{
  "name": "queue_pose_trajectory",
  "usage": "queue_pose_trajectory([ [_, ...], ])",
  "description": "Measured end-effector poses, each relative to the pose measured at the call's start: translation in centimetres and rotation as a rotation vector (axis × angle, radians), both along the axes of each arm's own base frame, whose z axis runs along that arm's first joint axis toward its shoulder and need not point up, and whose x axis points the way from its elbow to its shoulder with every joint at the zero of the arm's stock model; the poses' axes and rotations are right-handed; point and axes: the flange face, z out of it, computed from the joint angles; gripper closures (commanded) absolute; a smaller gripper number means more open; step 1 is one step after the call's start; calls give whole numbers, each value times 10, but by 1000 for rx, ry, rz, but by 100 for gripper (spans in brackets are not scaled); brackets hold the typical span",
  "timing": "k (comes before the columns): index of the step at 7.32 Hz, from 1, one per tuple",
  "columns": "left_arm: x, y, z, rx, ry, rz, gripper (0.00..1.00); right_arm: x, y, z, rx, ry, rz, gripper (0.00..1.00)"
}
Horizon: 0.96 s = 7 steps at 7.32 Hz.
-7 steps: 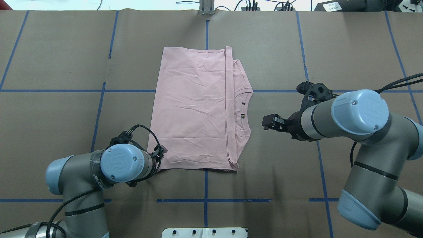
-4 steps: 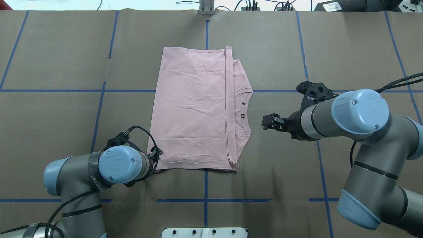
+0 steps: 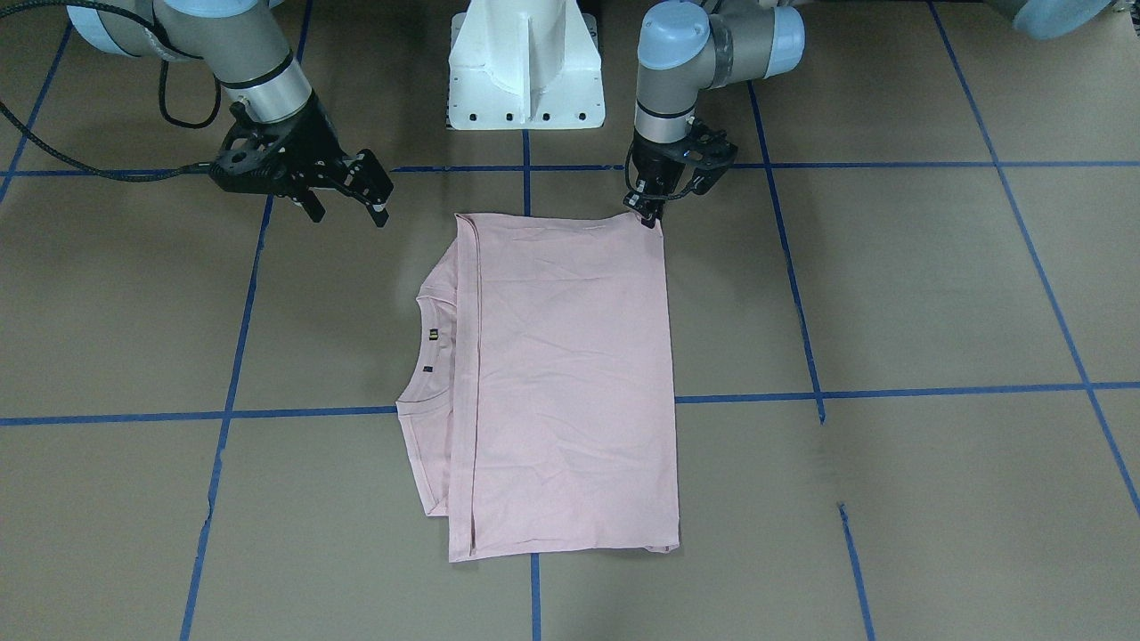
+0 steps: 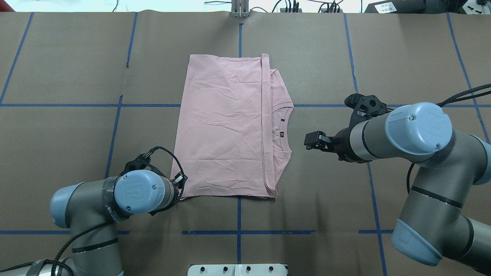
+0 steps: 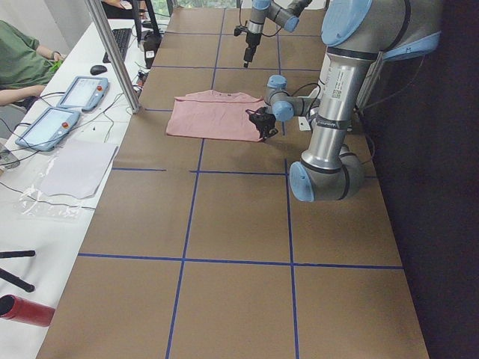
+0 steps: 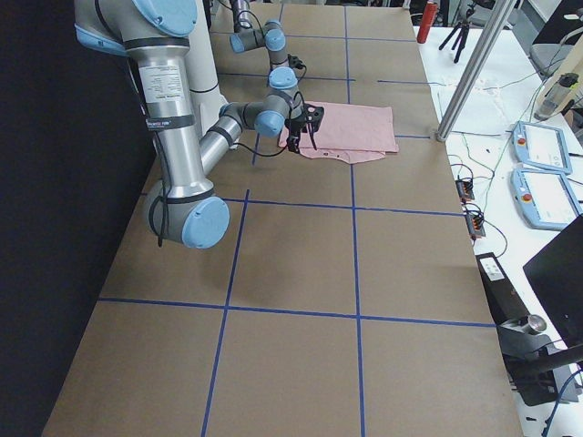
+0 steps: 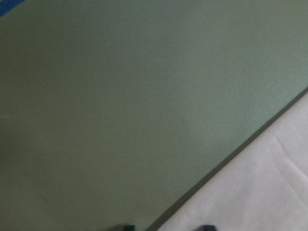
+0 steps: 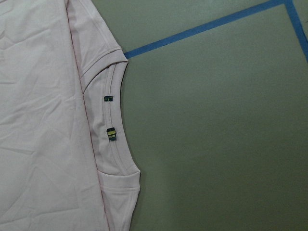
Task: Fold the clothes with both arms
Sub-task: 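Move both grippers to the shirt's corners nearest the robot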
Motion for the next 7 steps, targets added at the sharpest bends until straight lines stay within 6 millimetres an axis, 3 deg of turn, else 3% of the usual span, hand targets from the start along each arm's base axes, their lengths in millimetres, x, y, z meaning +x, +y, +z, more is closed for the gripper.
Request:
queue_pose_trajectory([
  [3, -9, 3, -20, 37, 37, 31, 100, -7, -1, 5, -10, 10, -1, 0],
  [4, -15, 3, -28, 86, 45, 76, 100, -22, -4, 7, -33, 19, 2, 0],
  [7, -27, 0, -40, 172, 53, 143, 100, -96, -10, -6, -182, 47, 45, 0],
])
